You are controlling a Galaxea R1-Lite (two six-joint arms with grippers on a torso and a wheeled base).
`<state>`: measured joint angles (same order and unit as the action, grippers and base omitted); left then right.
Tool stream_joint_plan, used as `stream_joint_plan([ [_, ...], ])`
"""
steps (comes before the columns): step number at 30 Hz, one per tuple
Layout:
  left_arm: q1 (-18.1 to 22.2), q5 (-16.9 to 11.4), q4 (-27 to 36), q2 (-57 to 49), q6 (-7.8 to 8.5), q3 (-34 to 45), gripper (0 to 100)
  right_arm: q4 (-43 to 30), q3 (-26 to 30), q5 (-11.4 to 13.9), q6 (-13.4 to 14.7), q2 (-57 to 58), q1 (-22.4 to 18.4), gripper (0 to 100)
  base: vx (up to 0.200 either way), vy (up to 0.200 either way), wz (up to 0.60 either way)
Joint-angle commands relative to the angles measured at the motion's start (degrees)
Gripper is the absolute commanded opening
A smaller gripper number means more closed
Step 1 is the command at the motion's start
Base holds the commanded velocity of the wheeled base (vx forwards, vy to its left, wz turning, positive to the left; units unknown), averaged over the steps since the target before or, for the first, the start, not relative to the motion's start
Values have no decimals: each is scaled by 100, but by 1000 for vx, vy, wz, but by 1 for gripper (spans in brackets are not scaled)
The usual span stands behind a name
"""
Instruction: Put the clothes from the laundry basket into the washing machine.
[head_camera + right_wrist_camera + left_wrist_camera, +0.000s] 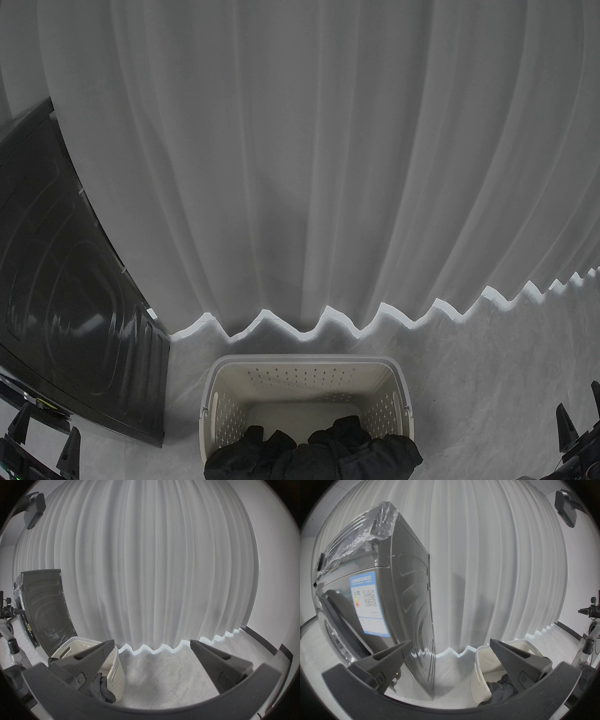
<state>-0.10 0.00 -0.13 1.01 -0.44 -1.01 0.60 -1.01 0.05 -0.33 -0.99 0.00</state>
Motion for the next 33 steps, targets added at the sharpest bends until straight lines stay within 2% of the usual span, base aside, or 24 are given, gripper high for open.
stream_joint_plan([
  [1, 1, 0, -4, -92, 0, 92, 100, 2, 101, 4, -2, 99, 0, 100, -200, 0, 0],
  [25, 1, -9, -4, -101, 9, 92, 100, 2, 101, 4, -2, 99, 0, 100, -200, 0, 0],
  [33, 1, -9, 5, -92, 9, 92, 100, 2, 101, 4, -2, 99, 0, 100, 0, 0, 0],
])
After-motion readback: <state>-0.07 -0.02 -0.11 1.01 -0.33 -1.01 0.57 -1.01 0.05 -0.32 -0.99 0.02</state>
